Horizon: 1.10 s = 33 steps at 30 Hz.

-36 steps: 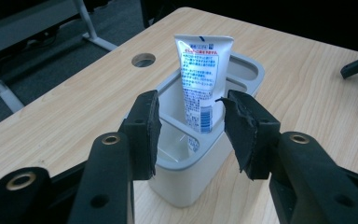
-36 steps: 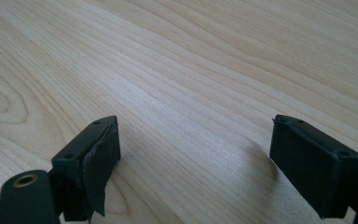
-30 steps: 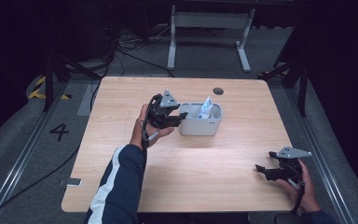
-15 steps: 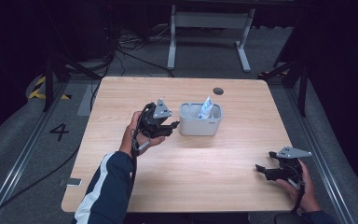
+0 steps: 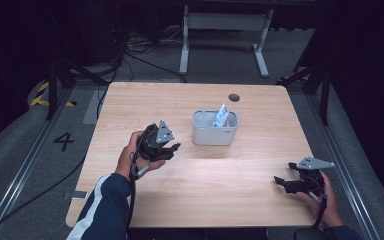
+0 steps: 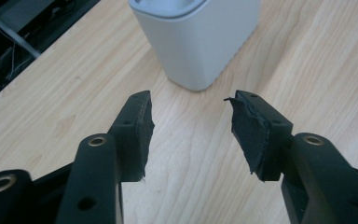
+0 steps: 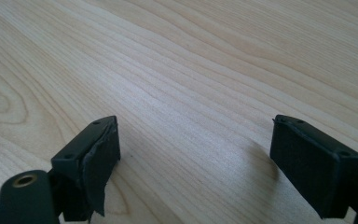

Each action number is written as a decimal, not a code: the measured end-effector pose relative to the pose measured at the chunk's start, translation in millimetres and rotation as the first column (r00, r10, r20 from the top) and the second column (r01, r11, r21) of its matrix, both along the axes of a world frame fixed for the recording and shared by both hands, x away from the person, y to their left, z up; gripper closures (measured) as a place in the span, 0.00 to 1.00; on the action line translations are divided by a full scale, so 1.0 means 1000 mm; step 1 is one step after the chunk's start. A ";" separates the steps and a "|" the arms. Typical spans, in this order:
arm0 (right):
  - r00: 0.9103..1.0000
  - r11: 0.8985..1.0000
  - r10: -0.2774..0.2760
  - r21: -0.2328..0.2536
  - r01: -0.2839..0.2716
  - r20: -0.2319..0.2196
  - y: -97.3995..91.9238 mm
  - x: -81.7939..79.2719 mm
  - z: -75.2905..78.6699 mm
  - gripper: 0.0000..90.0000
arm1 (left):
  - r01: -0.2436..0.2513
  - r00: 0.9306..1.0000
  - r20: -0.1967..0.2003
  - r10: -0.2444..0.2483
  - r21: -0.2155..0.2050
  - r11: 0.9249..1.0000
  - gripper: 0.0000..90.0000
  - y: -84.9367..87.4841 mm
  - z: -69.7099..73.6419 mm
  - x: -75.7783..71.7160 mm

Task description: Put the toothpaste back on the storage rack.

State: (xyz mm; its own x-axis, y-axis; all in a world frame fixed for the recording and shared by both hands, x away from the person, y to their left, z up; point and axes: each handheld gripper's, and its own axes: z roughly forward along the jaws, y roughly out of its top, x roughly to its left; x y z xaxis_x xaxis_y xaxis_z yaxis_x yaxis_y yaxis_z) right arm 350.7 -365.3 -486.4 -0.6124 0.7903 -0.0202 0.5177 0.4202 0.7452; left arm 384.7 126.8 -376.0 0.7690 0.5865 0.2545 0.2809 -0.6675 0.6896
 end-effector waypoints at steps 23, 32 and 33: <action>1.000 1.000 -0.001 0.002 0.001 -0.004 0.000 0.000 0.000 0.18 | -0.084 0.995 -0.048 0.092 0.151 0.985 0.35 0.048 -0.024 -0.037; 1.000 1.000 -0.004 0.002 0.004 -0.006 0.000 0.000 0.000 0.18 | -0.128 0.988 -0.071 0.138 0.129 0.983 0.32 0.073 -0.040 -0.045; 1.000 1.000 -0.004 0.002 0.004 -0.005 0.000 0.000 0.000 0.18 | -0.135 0.986 -0.080 0.146 0.131 0.982 0.32 0.077 -0.041 -0.046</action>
